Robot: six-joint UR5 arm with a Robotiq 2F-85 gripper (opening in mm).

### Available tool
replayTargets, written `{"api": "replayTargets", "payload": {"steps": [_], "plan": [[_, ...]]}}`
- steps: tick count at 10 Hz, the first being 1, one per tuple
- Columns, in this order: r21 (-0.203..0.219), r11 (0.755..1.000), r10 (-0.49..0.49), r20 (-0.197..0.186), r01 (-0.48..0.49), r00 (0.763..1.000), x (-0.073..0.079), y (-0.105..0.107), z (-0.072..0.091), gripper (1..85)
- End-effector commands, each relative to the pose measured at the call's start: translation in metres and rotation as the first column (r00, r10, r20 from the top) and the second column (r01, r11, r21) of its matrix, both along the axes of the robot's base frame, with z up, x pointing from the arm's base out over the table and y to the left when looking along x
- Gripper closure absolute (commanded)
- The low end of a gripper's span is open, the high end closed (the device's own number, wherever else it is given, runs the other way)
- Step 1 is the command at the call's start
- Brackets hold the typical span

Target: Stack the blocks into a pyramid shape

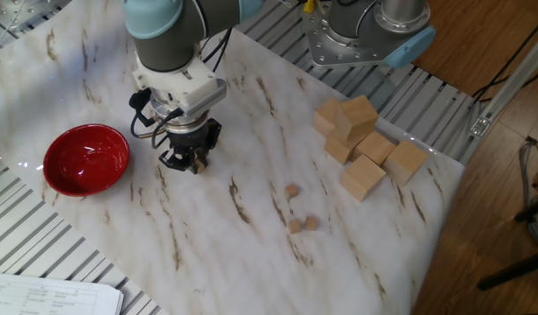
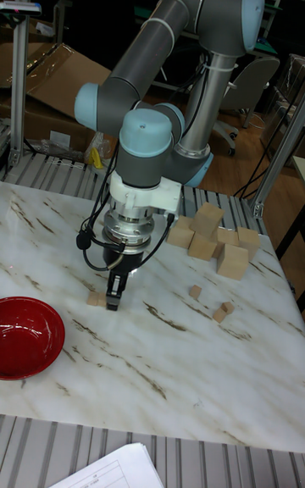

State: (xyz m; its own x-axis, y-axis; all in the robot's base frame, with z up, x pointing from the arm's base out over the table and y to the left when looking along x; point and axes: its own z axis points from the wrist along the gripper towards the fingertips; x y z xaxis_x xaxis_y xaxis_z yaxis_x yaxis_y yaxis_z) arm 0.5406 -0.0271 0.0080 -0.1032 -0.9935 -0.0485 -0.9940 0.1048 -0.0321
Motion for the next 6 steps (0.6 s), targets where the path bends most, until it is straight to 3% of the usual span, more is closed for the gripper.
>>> {"api": "replayTargets", "payload": {"steps": [1, 4, 6], "plan": [[0.005, 1.000, 0.014, 0.015, -0.015, 1.000, 0.0037, -0.0002, 0.0013, 68.3], [0.010, 1.000, 0.026, 0.003, -0.026, 1.000, 0.0007, 0.0009, 0.0010, 61.7], [0.012, 0.999, 0.037, -0.005, -0.037, 0.999, -0.0018, 0.0014, 0.0008, 53.0]]}}
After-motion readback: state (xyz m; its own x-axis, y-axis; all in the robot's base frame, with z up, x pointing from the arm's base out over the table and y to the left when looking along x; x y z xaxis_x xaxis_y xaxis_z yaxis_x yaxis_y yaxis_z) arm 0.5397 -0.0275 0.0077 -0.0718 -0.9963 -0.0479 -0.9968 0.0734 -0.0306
